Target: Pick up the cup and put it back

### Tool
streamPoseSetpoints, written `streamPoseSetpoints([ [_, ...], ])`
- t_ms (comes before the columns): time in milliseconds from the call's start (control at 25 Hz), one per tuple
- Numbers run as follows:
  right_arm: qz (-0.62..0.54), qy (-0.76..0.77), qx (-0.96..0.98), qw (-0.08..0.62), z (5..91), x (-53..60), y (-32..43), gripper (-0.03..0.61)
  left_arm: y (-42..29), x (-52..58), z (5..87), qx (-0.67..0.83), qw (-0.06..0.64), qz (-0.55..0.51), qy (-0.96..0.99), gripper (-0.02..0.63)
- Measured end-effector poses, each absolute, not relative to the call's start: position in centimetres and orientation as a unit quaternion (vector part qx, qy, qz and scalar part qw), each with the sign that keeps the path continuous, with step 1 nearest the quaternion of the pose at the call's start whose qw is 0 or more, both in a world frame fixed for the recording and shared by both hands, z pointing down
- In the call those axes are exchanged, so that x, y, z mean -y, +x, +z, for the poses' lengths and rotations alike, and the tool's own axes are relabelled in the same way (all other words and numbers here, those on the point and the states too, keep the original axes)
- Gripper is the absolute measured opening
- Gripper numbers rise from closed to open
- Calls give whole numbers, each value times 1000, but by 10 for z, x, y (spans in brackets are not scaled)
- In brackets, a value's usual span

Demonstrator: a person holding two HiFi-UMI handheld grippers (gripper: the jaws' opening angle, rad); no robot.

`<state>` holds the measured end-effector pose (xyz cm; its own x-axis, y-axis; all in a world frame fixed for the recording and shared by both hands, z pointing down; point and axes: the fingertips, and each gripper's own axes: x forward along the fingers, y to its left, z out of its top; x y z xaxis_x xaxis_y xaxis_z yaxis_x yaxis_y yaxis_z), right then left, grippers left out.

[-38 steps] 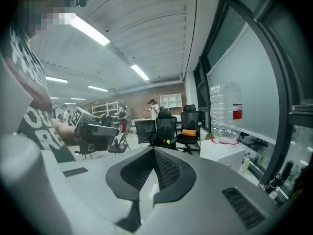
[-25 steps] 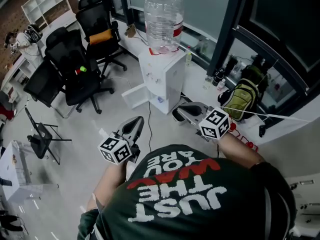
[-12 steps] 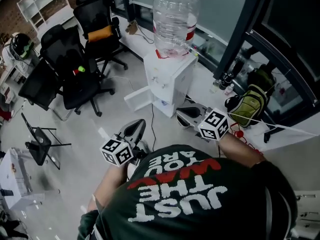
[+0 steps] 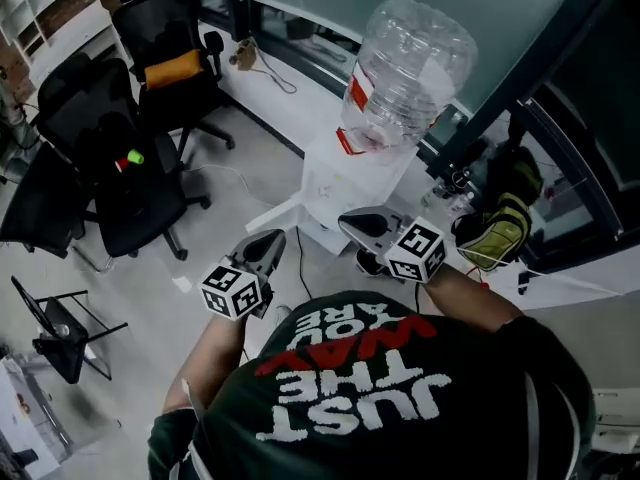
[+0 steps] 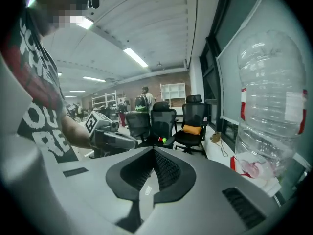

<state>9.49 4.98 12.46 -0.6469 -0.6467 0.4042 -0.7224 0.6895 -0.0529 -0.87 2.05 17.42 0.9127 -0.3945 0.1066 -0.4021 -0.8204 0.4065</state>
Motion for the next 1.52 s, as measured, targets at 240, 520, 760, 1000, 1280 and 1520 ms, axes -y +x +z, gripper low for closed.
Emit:
streamPoseSetpoints([
  [240,126,352,902,218,164,14,89,32,1,40,225,233,248,2,940,8],
  [520,123,266,926,238,230,50,102,32,38,59,297,306,265,12,914,9],
  [760,139,165,939,269,317,30,116,32,72,38,389,429,318,7,845,8],
  [1000,157,141,931,298,416,16,102,32,64,28,482,461,348,26,816,9],
  [1280,162,162,906,356,548,22,89,34,43,21,600,454,376,47,806,8],
  [1520,164,193,879,403,680,34,77,34,34,23,702,426,380,65,818,8],
])
